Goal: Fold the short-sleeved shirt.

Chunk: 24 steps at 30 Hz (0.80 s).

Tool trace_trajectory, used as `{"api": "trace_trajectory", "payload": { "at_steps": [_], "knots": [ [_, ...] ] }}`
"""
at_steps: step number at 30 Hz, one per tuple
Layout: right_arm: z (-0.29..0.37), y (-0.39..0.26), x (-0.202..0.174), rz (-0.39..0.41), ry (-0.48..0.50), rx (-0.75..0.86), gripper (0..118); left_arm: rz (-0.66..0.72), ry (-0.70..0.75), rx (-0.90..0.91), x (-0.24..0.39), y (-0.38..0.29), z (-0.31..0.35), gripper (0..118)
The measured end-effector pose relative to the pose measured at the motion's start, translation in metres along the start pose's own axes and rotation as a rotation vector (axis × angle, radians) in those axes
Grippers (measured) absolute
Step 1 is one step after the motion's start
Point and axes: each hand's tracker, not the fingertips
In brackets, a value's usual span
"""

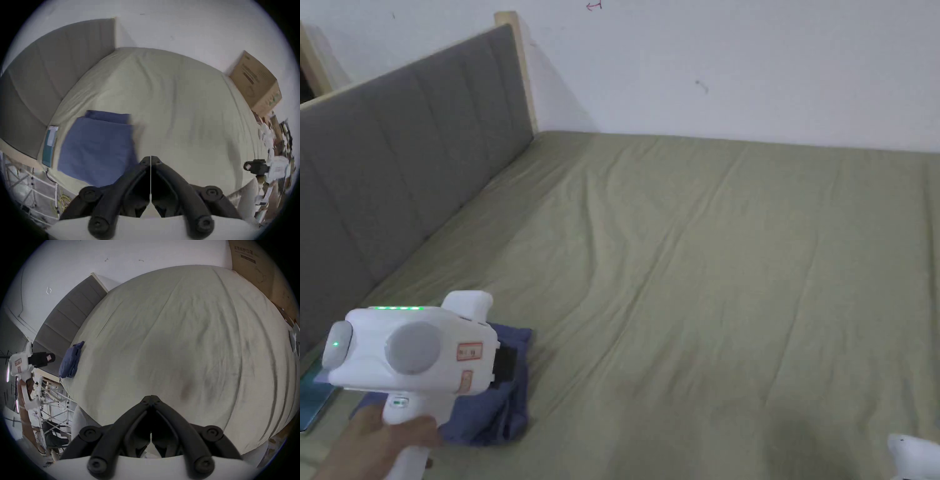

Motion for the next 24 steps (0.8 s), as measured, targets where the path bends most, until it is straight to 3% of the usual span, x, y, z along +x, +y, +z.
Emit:
{"api": "trace_trajectory", "payload": {
  "at_steps": [4,8,13,15,20,24],
  "knots": [
    [0.013,-0.013,0.013,-0.031,0.007,0.03,0,-0.029,-0.047,0.035,0.052,-0.044,-0.014,0],
    [0.037,-0.021,0.018,-0.045,-0.016,0.098,0,-0.115,0.007,0.126,0.081,-0.067,-0.022,0],
    [0.069,-0.004,0.013,0.06,-0.175,0.306,0,-0.166,0.049,0.303,0.13,-0.08,-0.014,0],
    [0.09,0.007,0.002,0.114,-0.228,0.412,0,-0.17,0.071,0.405,0.148,-0.077,-0.009,0],
    [0.136,0.03,-0.041,0.23,-0.469,0.719,0,-0.174,0.082,0.653,0.191,-0.086,0.007,0],
    [0.16,0.029,-0.064,0.271,-0.533,0.873,0,-0.175,0.087,0.718,0.211,-0.094,0.006,0]
  ]
}}
